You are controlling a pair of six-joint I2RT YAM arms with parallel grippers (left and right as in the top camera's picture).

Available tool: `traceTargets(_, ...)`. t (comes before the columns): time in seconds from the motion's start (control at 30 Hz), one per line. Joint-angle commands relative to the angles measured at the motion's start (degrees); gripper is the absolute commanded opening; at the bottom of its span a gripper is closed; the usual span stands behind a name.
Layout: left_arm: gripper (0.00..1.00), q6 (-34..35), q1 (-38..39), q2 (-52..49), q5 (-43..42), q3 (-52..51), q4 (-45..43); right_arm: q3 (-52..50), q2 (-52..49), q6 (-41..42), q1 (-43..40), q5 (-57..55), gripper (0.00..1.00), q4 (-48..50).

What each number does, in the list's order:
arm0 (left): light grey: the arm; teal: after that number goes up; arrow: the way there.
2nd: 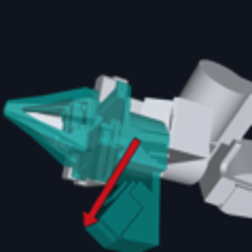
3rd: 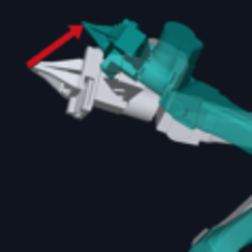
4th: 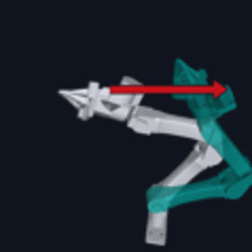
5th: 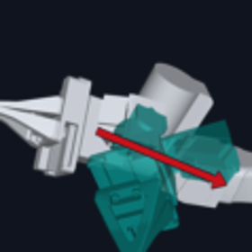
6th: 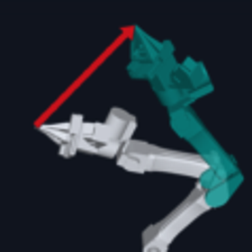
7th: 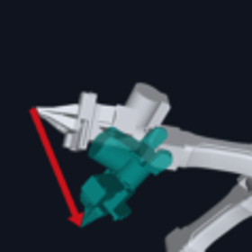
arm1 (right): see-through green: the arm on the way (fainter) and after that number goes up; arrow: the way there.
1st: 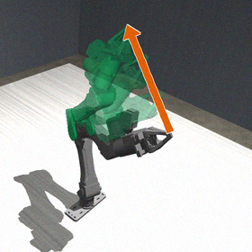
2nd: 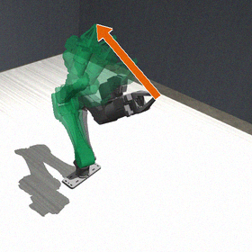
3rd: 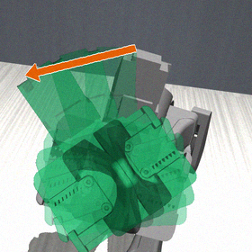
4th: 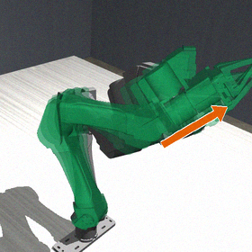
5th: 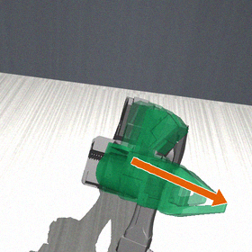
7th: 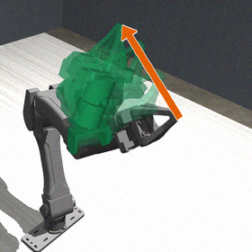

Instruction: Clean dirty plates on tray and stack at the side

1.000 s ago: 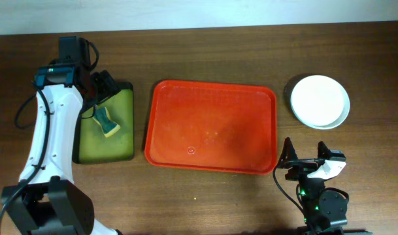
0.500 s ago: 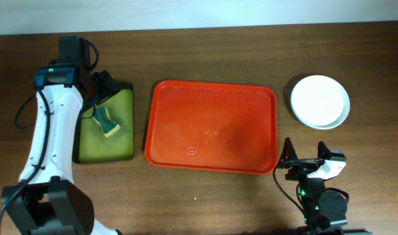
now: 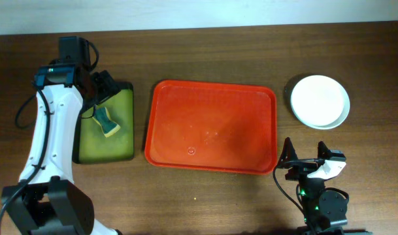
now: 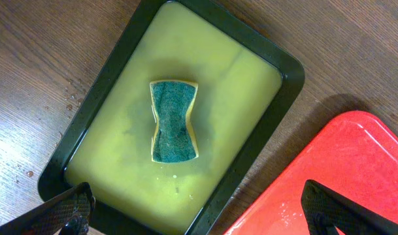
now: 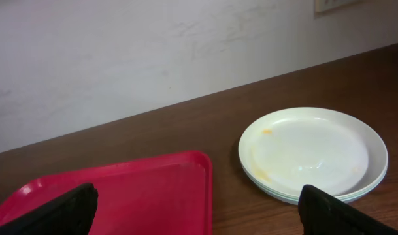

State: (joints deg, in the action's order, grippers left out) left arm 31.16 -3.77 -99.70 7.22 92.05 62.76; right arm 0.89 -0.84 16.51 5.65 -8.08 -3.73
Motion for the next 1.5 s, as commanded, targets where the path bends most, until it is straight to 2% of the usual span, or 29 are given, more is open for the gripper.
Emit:
traceTargets(0.0,0.99,0.09,-0.15,0.17,-0.17,0.2,-0.11,-0.57,0.66,-0.13,-0.48,-0.09,0.99,-0.11)
traceTargets(0.13,0.99,0.09,-0.15,0.09,-0.17,0.2,-0.11,-0.57,0.63,-0.13,-0.48,-0.09,0.99,-0.09)
traceTargets(0.23,0.99,0.07,-0.2,0.79,3.65,0.13,1.79,-0.57,0.66,-0.13,-0.48,-0.09,0.99,-0.09)
traceTargets(0.37,0.99,0.66,-0.13,6.08,4.52,-1.95,6.12,-0.57,0.63,-0.13,-0.48,-0.09,0.99,-0.09)
traceTargets(0.43,0.99,2.08,-0.13,11.5,4.59,-6.69,3.91,-0.57,0.63,-0.13,-0.48,-0.09,0.99,-0.11)
traceTargets(0.57,0.99,2.03,0.52,27.89,4.35,-24.39,-8.11,-0.57,0.63,-0.13,-0.48,-0.09,0.99,-0.11)
traceTargets(0.67,0.99,2.01,1.79,46.21,4.44,-41.4,-18.91,-0.57,0.63,-0.13,-0.48,-0.09,0.99,-0.09)
traceTargets(0.77,0.99,2.03,1.75,60.46,6.47,-50.84,-22.29,-0.57,0.63,-0.13,-0.48,-0.09,0.99,-0.09)
traceTargets(0.87,0.99,2.03,1.75,70.82,8.68,-55.21,-21.7,-0.57,0.63,-0.13,-0.48,-0.09,0.99,-0.09)
traceTargets(1.2,0.99,1.81,1.75,84.43,8.68,-61.48,-19.45,-0.57,0.66,-0.13,-0.48,-0.09,0.99,-0.09)
traceTargets(1.4,0.99,1.38,1.75,91.36,8.39,-66.66,-24.5,-0.57,0.63,-0.13,-0.48,-0.09,0.99,-0.09)
traceTargets(1.47,0.99,-6.88,1.75,93.2,4.15,-68.81,-30.34,-0.57,0.66,-0.13,-0.48,-0.09,0.99,-0.09)
